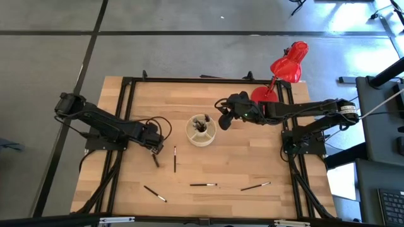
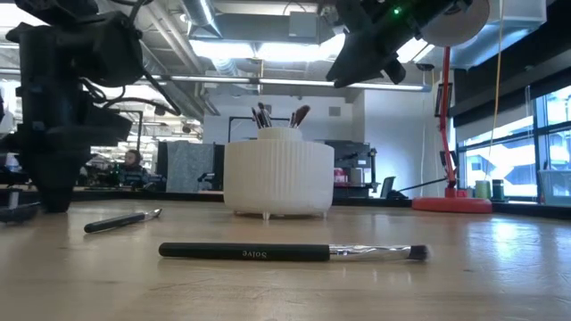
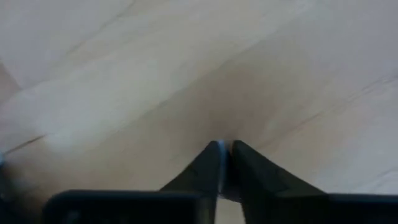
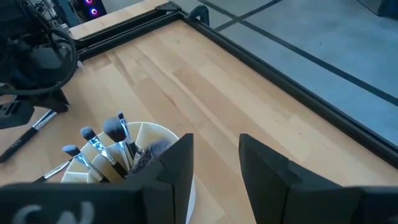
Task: Put items in baskets/containers
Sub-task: Put the powder brush into the white organizer
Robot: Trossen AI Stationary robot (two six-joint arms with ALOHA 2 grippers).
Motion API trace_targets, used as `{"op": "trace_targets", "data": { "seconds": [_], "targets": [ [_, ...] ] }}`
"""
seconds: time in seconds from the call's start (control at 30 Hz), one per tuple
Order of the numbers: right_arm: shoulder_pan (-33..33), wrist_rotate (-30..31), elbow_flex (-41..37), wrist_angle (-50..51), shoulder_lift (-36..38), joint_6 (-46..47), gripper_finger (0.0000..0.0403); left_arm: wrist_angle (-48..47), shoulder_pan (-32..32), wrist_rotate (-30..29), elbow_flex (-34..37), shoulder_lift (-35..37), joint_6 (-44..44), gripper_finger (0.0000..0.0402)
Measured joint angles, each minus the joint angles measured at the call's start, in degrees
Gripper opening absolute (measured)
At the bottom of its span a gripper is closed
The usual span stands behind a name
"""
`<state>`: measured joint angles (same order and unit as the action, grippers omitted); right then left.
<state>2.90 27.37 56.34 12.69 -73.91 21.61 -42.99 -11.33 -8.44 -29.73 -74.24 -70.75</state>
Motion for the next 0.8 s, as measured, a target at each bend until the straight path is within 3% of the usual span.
{"op": "trace_targets", "data": {
  "seconds": [0.07,0.2,0.47,0.63,0.8],
  "targets": [
    [0.0,0.0,0.0,0.0,0.0,-0.5,0.0128,-0.8,0.0,-0.6,-0.9,0.4,2.0,0.0012],
    [0.0,0.0,0.0,0.0,0.0,-1.3,0.0128,-0.3,0.0,-5.2,-5.2,1.7,7.1,0.0008],
    [0.0,0.0,0.0,8.1,3.4,-3.9,0.0128,0.9,-0.1,-25.0,-17.0,2.1,26.0,0.0005],
    [0.0,5.9,0.0,14.5,7.4,-1.0,0.0128,13.5,-0.7,-36.2,-22.3,2.1,45.4,0.0005],
    [0.0,11.1,0.0,19.4,9.4,1.4,0.0128,33.6,-0.5,-36.1,-23.7,2.1,68.1,0.0005]
  ]
}}
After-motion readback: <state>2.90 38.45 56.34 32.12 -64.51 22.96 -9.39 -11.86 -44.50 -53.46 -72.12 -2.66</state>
